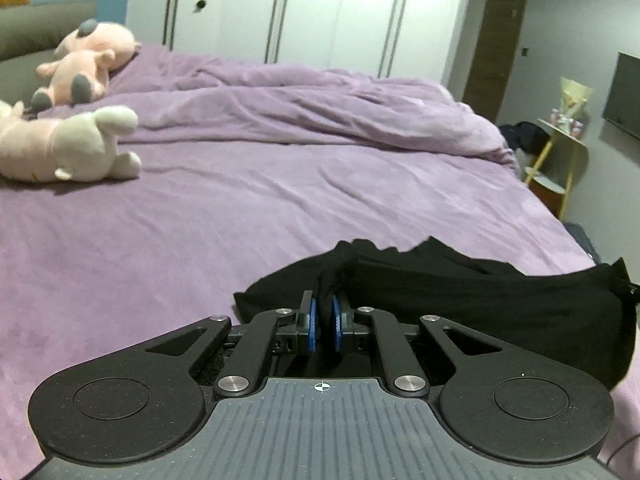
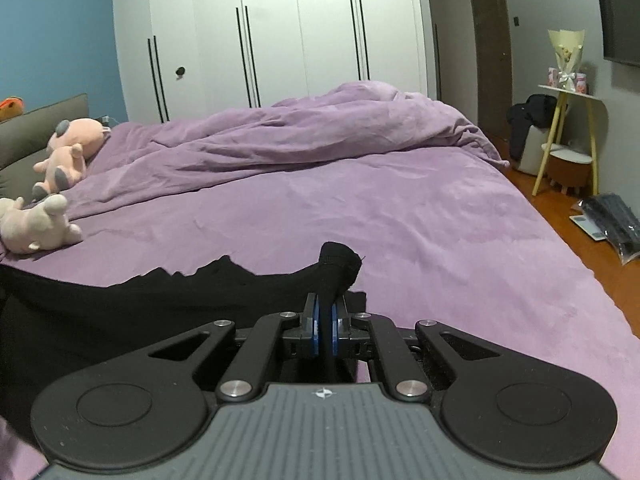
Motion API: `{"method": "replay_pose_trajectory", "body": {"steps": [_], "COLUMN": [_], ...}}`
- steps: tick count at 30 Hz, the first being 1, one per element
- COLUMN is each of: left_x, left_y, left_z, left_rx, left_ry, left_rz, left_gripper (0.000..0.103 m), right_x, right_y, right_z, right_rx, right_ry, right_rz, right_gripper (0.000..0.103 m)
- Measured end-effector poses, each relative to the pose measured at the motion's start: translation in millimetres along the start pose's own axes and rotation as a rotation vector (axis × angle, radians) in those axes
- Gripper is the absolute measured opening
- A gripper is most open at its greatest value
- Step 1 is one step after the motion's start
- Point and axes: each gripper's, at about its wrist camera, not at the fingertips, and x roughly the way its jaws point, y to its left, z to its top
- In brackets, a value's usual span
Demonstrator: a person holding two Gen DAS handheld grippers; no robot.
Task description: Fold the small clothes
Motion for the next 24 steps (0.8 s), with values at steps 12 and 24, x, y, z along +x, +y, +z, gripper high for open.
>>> {"method": "replay_pose_trajectory", "body": {"steps": [12,24], "left_x": [67,99], "left_y": [27,39], "left_z": [-13,-35], "left_rx": [-0.067,-0.075], "left_ry": [0.101,0.182], "left_rz": [0.067,0.052], "left_gripper": [0.010,0.017], "right_x": [73,126], "right_y": [18,6], "right_z": [4,-20], "right_rx": [-0.042,-0.022], "right_ry": [0.076,0.233], "right_rz": [-0.029,-0.010], "right_gripper": [0.005,0.006]}}
